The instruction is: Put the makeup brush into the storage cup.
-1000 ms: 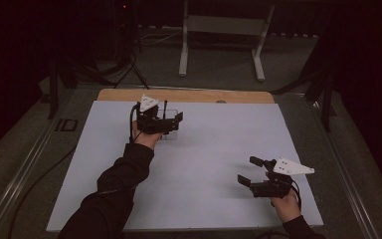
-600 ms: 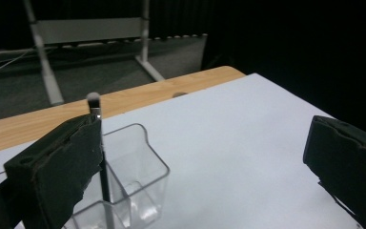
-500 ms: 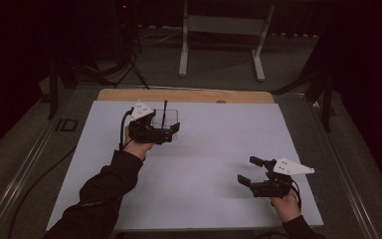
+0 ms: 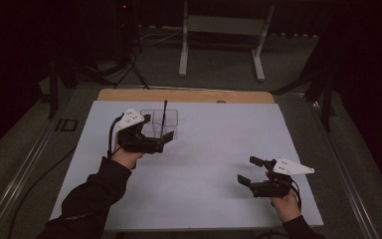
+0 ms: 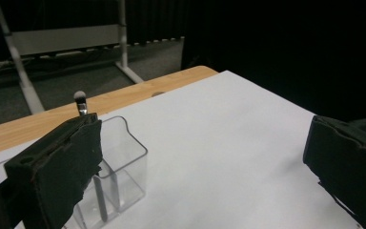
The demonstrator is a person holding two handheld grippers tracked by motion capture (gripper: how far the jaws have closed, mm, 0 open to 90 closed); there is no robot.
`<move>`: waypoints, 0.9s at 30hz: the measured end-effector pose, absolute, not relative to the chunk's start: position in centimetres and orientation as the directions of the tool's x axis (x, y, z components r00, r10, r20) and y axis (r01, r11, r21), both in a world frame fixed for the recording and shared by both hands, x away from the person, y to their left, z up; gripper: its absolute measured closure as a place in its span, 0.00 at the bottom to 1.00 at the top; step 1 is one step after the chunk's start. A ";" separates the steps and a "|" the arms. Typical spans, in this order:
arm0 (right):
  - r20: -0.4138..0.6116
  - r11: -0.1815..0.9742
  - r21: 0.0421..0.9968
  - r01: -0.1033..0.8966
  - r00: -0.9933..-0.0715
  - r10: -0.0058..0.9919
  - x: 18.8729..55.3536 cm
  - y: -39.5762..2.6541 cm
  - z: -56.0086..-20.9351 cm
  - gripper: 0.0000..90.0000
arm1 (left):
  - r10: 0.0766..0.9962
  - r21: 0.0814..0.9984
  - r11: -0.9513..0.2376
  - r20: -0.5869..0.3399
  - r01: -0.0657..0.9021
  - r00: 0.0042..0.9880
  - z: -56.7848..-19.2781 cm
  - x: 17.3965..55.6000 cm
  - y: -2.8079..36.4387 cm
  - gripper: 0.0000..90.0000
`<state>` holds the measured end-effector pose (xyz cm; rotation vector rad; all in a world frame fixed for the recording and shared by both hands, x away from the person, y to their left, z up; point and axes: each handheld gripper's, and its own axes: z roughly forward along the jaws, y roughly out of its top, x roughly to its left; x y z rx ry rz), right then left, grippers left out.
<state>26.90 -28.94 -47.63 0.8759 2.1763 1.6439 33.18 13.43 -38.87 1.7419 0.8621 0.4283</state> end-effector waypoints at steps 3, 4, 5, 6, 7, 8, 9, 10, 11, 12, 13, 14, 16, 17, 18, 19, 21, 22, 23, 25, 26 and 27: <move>0.136 0.171 0.939 0.298 -0.779 0.612 26.9 -28.9 -47.6 0.16 | 0.720 0.932 -0.147 -0.129 0.332 0.682 -39.0 32.5 13.7 0.01; 0.136 0.171 0.939 0.298 -0.779 0.612 26.9 -28.9 -47.6 0.15 | 0.716 0.932 -0.151 -0.127 0.330 0.686 -39.0 32.4 13.8 0.01; 0.136 0.171 0.939 0.298 -0.780 0.611 26.9 -28.9 -47.6 0.16 | 0.707 0.932 -0.155 -0.128 0.329 0.696 -39.1 32.1 13.9 0.01; 0.137 0.170 0.939 0.299 -0.780 0.611 26.9 -28.9 -47.6 0.16 | 0.705 0.931 -0.158 -0.128 0.330 0.698 -39.1 32.0 14.0 0.01; 0.139 0.169 0.939 0.300 -0.779 0.611 26.9 -28.9 -47.6 0.16 | 0.702 0.930 -0.158 -0.130 0.331 0.700 -39.2 31.8 14.2 0.01; 0.139 0.170 0.938 0.301 -0.779 0.611 26.9 -28.9 -47.6 0.16 | 0.696 0.931 -0.154 -0.135 0.331 0.705 -39.3 31.6 14.3 0.01; 0.139 0.171 0.938 0.301 -0.779 0.611 26.9 -28.9 -47.6 0.16 | 0.689 0.931 -0.155 -0.138 0.330 0.711 -39.4 31.4 14.5 0.01; 0.140 0.171 0.938 0.302 -0.780 0.610 26.9 -28.9 -47.7 0.16 | 0.687 0.932 -0.155 -0.137 0.328 0.714 -39.4 31.3 14.6 0.01; 0.140 0.171 0.938 0.302 -0.781 0.609 26.9 -28.9 -47.7 0.16 | 0.680 0.933 -0.157 -0.136 0.323 0.721 -39.4 31.1 14.7 0.01; 0.139 0.174 0.938 0.301 -0.782 0.607 26.9 -28.9 -47.6 0.15 | 0.676 0.933 -0.161 -0.134 0.323 0.724 -39.5 30.9 14.8 0.01; 0.138 0.174 0.938 0.301 -0.783 0.607 26.9 -28.9 -47.6 0.15 | 0.662 0.934 -0.162 -0.135 0.317 0.738 -39.6 30.7 15.0 0.01; 0.139 0.174 0.938 0.301 -0.783 0.606 26.9 -28.9 -47.6 0.15 | 0.650 0.936 -0.162 -0.136 0.311 0.748 -39.7 30.6 15.1 0.02; 0.139 0.175 0.937 0.301 -0.784 0.605 26.9 -28.9 -47.7 0.15 | 0.636 0.944 -0.177 -0.105 0.277 0.765 -40.0 30.3 15.3 0.02; 0.139 0.175 0.937 0.302 -0.784 0.605 26.9 -28.9 -47.7 0.15 | 0.625 0.946 -0.192 -0.086 0.260 0.776 -40.1 30.1 15.4 0.02; 0.140 0.175 0.937 0.302 -0.784 0.605 26.9 -28.9 -47.7 0.15 | 0.624 0.948 -0.195 -0.078 0.253 0.777 -40.2 29.9 15.5 0.02; 0.140 0.175 0.937 0.302 -0.784 0.605 26.9 -28.9 -47.7 0.15 | 0.615 0.948 -0.198 -0.078 0.249 0.785 -40.3 29.8 15.7 0.02; 0.139 0.175 0.937 0.302 -0.784 0.605 26.9 -28.9 -47.7 0.15 | 0.587 0.948 -0.190 -0.098 0.254 0.804 -40.4 29.6 16.0 0.02; 0.139 0.175 0.937 0.302 -0.784 0.605 26.9 -28.8 -47.7 0.15 | 0.579 0.947 -0.196 -0.097 0.254 0.810 -40.5 29.5 16.1 0.02; 0.139 0.176 0.937 0.302 -0.784 0.605 26.9 -28.9 -47.7 0.15 | 0.562 0.947 -0.203 -0.096 0.249 0.822 -40.7 29.4 16.2 0.02; 0.139 0.175 0.937 0.302 -0.784 0.605 26.9 -28.9 -47.7 0.15 | 0.541 0.945 -0.211 -0.101 0.251 0.835 -40.9 29.3 16.5 0.02; 0.141 0.174 0.937 0.303 -0.784 0.605 26.9 -28.9 -47.7 0.15 | 0.532 0.943 -0.214 -0.105 0.253 0.840 -41.0 29.2 16.6 0.02; 0.142 0.173 0.937 0.303 -0.783 0.605 26.9 -28.9 -47.7 0.15 | 0.515 0.939 -0.231 -0.105 0.255 0.851 -41.1 29.1 16.7 0.02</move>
